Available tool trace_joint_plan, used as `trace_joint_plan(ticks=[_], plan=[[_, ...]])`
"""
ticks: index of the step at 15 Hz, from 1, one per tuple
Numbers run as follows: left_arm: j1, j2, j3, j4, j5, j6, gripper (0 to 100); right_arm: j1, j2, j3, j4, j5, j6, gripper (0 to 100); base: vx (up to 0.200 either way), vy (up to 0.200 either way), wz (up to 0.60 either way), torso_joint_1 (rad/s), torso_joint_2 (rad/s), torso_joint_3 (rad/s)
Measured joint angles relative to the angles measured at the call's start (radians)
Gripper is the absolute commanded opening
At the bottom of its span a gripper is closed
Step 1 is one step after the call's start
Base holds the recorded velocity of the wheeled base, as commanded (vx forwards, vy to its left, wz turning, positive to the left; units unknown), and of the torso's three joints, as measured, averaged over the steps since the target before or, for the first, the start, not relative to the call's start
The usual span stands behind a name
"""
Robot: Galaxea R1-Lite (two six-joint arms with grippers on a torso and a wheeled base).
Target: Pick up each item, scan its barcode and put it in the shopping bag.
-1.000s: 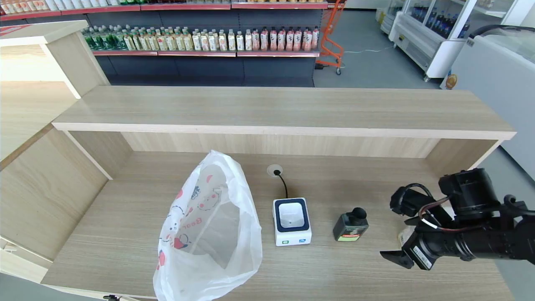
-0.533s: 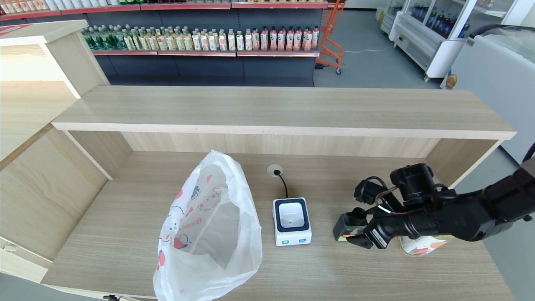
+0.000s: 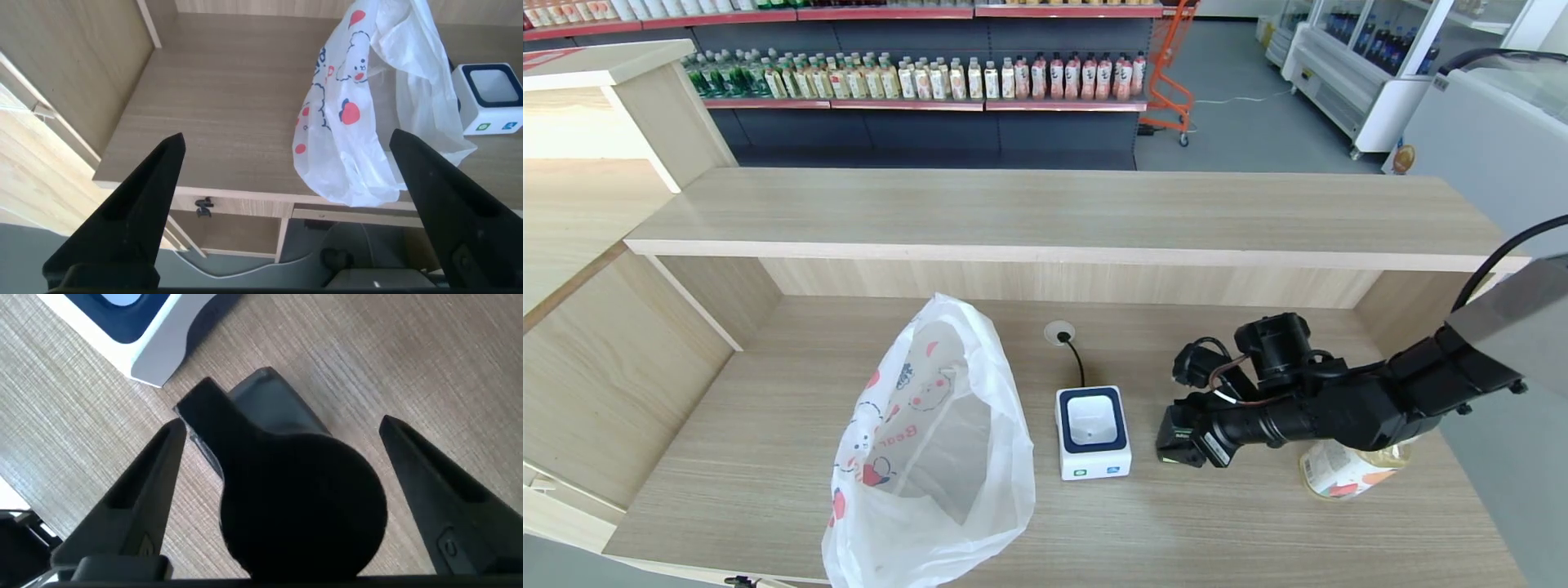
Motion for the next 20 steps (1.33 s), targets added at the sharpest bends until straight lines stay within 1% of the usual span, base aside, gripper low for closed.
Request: trace_joint_plan(ticks=[4,8,9,13,15,17,18,20], plan=[[0.0,0.0,0.0,0.0,0.0,0.0,100,0.017,0.002,0.002,-0.008,0.006,0.008,0,0.0,0.0,0.0,0.0,0.0,0.0],[0.0,0.0,0.0,0.0,0.0,0.0,100,0.018,-0.033,0.041,-0.007,0.027,0.021,0,0.0,0.0,0.0,0.0,0.0,0.0],[0.0,0.0,0.0,0.0,0.0,0.0,100,0.018,-0.054,0.059,-0.011,0.028,0.052,0,0.0,0.0,0.0,0.0,0.0,0.0],[0.0,0.0,0.0,0.0,0.0,0.0,100,0.019,-0.184,0.109,-0.029,0.03,0.289,0,0.0,0.0,0.0,0.0,0.0,0.0],[0.0,0.0,0.0,0.0,0.0,0.0,100,0.014,-0.274,0.154,-0.03,0.028,0.336,0,0.0,0.0,0.0,0.0,0.0,0.0],[0.0,0.0,0.0,0.0,0.0,0.0,100,0.004,-0.377,0.223,-0.037,0.023,0.319,0,0.0,0.0,0.0,0.0,0.0,0.0],[0.0,0.0,0.0,0.0,0.0,0.0,100,-0.005,-0.439,0.271,-0.045,0.022,0.27,0,0.0,0.0,0.0,0.0,0.0,0.0],[0.0,0.0,0.0,0.0,0.0,0.0,100,-0.069,-0.568,0.38,-0.05,0.021,0.06,0,0.0,0.0,0.0,0.0,0.0,0.0]])
